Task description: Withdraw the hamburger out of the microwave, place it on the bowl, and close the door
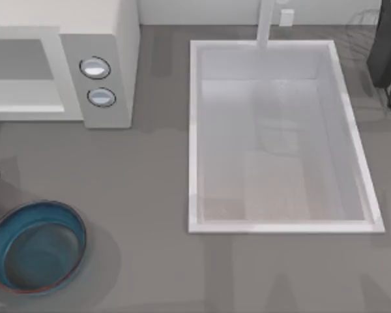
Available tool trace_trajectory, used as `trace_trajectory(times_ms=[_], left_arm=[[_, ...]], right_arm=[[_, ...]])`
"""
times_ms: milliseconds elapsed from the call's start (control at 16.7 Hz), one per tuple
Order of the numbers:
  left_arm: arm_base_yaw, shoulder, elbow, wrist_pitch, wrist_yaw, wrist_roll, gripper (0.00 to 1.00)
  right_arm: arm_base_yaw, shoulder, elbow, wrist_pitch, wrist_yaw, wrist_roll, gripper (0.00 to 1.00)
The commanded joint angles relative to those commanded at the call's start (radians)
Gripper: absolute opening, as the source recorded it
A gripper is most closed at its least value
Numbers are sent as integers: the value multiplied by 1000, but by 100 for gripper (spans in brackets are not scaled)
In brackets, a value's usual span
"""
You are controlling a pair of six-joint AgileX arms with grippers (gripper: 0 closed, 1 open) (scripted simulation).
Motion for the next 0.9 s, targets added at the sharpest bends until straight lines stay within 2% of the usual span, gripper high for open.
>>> trace_trajectory(times_ms=[360, 900], left_arm=[[-5, -61, 12, -64, -3, 1, 0], [-3, -483, 31, -513, -8, 2, 0]], right_arm=[[0, 0, 0, 0, 0, 0, 100], [0, 0, 0, 0, 0, 0, 100]])
